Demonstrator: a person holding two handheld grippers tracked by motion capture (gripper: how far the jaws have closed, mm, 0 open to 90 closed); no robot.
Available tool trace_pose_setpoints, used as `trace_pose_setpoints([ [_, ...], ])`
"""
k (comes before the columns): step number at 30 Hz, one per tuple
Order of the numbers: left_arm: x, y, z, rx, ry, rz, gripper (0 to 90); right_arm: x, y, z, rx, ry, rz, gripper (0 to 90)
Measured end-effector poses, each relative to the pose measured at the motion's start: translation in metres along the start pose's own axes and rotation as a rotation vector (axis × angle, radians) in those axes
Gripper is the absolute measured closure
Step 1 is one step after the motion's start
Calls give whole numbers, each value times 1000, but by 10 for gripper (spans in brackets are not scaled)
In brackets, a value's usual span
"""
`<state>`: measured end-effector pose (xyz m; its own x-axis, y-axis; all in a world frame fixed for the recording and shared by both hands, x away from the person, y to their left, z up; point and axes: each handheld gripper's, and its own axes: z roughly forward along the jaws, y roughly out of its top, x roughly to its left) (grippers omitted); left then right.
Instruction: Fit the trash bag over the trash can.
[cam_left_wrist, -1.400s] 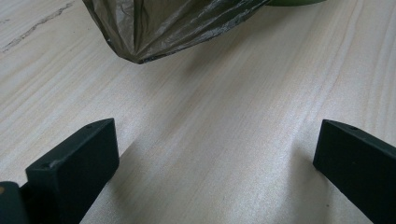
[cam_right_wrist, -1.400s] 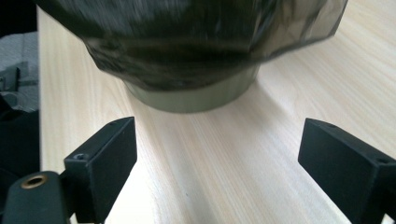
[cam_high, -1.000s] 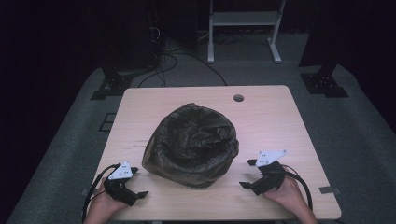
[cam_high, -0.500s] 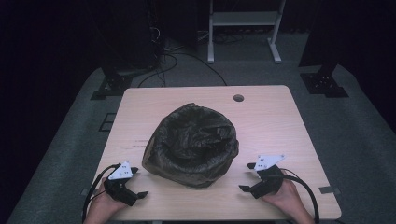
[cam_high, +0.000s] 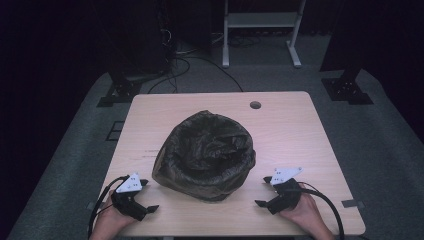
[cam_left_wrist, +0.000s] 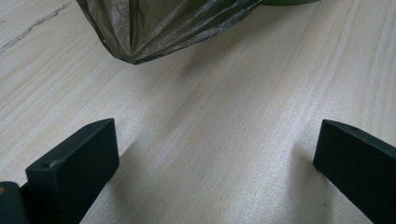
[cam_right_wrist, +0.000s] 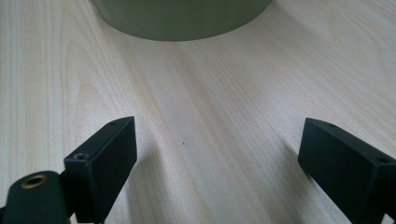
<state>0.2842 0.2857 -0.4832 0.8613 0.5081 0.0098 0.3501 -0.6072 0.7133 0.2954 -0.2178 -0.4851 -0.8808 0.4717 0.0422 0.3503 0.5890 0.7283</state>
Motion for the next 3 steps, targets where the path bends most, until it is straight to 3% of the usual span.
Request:
trace_pose_setpoints([
  [3, 0, 0, 0, 0, -1, 1, 0, 0, 0, 0, -2, 0, 1, 101],
])
